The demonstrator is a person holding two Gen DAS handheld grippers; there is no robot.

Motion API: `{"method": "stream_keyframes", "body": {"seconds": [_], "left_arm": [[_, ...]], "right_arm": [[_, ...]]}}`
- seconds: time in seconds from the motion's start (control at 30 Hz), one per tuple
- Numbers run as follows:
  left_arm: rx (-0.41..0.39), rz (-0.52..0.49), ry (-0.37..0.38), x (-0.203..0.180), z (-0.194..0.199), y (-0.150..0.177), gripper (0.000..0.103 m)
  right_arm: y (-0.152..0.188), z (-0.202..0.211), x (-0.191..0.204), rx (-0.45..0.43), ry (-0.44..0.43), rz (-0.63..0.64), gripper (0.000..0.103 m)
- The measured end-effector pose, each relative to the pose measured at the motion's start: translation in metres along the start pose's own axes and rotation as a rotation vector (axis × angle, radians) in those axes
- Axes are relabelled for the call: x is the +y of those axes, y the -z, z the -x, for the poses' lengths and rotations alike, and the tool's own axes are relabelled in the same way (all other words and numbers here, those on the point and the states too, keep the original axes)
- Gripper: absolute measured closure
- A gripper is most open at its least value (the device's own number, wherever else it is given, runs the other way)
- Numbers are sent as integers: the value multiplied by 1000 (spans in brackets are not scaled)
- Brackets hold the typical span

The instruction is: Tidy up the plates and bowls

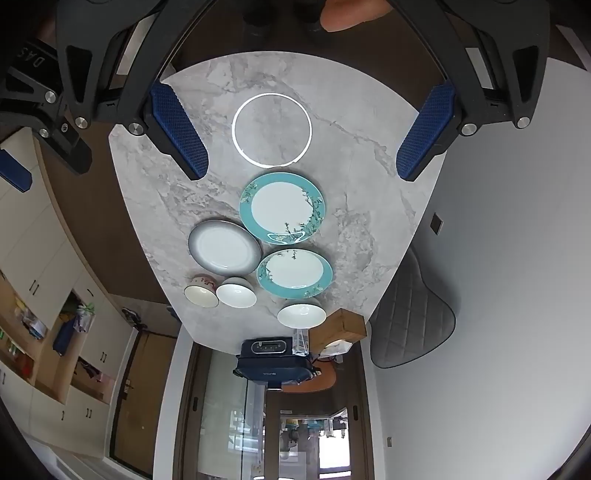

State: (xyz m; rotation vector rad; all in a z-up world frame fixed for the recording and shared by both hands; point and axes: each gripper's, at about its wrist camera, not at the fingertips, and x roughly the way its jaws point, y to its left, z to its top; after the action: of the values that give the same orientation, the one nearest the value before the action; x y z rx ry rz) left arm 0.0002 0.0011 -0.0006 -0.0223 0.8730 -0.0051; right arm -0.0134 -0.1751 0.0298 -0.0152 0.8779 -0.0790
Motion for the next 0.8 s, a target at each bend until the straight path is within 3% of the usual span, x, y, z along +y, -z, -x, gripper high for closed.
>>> {"method": "stream_keyframes", "body": {"seconds": [0.53,0.8], "left_arm": [[8,-12,-16,1,-3,3,0],[38,-17,-19,-6,-27,12,0]], "right_arm": [[0,0,0,8,6,4,0],[11,-12,1,32,15,-12,0]]}}
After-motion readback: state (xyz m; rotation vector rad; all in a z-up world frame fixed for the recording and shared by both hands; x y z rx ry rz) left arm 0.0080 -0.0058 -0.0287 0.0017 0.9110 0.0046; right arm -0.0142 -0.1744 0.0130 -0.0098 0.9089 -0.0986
